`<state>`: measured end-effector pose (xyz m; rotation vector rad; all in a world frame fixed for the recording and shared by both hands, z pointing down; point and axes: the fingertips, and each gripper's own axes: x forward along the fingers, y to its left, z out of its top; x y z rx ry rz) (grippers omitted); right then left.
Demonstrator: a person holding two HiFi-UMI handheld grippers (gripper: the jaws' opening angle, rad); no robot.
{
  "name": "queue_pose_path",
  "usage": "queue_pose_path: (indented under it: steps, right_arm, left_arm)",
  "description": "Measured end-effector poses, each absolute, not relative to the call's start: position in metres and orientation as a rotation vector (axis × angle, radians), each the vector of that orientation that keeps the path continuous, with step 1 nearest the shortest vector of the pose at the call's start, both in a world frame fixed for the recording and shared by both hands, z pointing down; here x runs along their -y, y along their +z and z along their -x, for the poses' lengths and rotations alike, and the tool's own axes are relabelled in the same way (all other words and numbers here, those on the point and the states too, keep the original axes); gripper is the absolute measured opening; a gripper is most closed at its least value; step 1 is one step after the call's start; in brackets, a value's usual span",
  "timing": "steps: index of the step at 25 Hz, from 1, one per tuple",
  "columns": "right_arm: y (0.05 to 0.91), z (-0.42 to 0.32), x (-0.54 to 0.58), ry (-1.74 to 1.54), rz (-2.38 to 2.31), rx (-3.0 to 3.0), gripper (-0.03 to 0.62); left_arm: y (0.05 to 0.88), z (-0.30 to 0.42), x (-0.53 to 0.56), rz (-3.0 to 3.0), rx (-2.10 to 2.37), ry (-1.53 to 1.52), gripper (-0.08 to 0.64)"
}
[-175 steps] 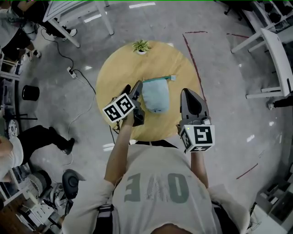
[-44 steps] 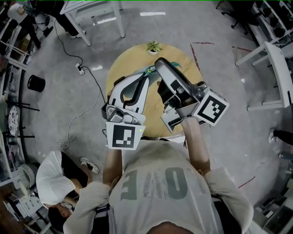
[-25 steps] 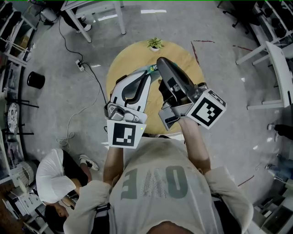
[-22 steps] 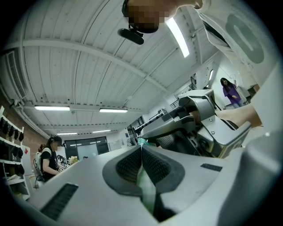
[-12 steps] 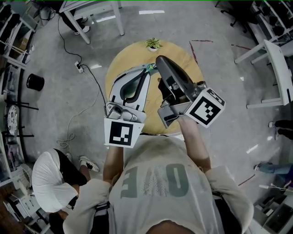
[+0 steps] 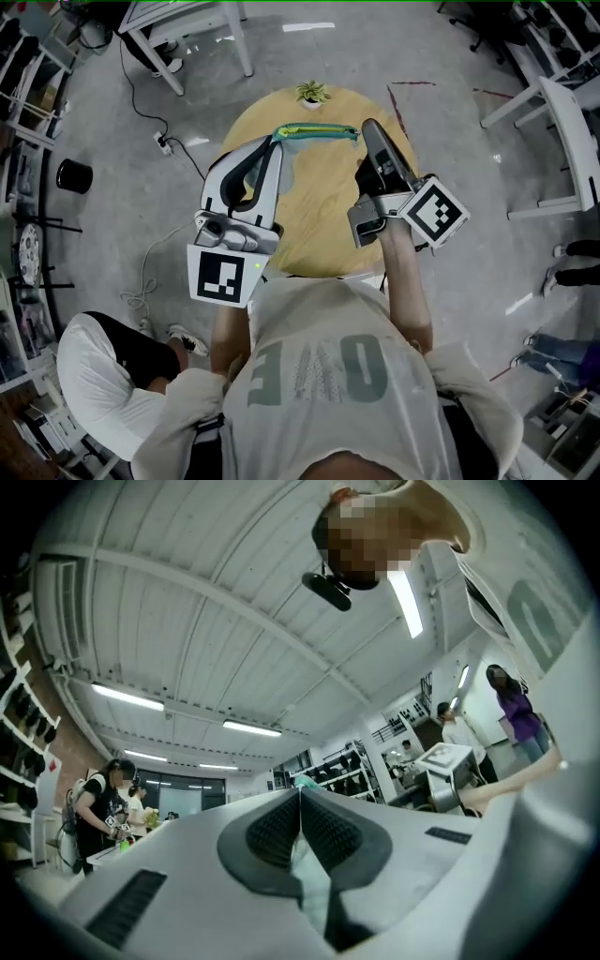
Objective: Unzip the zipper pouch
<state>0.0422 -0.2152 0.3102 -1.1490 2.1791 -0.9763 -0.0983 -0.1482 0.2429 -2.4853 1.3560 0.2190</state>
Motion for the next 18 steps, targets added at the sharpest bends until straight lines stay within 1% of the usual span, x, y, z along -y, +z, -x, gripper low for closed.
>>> queue_pose_path:
  steps: [4,15,18]
  right_arm:
    - [0.318,-0.06,0.22,-0.954,1.226,-2.146,0.029]
    - [0.322,-0.074,0.219,-0.914,1.303,-2.142,0.028]
    - [0.317,-0.083,0.215,-0.815,1.362,-2.179,0.031]
  left_arm:
    - [0.247,0.101,0.154,2.468,-1.345,0.16,0.027]
    - [0.265,0.095,0.166,2.573,-1.354,0.181,0.028]
    - [0.267,0.091,0.167,2.608,-1.33,0.197,0.028]
